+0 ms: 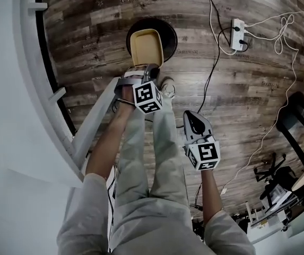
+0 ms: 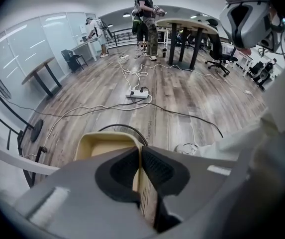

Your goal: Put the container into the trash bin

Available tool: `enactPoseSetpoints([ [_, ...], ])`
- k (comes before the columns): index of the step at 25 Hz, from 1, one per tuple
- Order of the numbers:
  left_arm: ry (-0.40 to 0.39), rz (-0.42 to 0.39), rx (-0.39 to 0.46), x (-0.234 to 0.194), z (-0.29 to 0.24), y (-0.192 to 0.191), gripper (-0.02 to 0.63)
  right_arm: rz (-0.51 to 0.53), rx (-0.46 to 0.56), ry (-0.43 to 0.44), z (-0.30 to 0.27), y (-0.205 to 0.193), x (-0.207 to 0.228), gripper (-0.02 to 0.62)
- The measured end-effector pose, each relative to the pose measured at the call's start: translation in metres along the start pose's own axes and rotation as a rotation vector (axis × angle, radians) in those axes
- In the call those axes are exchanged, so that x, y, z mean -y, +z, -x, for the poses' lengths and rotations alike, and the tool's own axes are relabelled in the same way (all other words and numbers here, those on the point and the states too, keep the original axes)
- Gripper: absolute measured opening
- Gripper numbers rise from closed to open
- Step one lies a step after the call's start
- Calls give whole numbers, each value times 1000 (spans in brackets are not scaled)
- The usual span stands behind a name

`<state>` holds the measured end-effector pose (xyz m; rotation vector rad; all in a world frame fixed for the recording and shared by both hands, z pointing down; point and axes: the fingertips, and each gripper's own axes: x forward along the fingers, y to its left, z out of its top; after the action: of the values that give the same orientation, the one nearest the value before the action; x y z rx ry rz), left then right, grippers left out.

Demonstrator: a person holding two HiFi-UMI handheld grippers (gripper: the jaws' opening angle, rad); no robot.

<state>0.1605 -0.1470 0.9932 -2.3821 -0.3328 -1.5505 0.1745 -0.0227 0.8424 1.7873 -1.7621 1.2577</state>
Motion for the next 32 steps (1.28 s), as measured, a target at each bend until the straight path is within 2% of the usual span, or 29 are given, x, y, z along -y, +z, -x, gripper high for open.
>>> enactPoseSetpoints([
  [20, -65, -17, 1, -9, -77, -19, 37, -35, -8, -3, -62, -8, 20, 15],
  [32, -77, -10, -66, -28, -112, -34, 61, -47, -50, 17, -68, -17, 25, 14],
])
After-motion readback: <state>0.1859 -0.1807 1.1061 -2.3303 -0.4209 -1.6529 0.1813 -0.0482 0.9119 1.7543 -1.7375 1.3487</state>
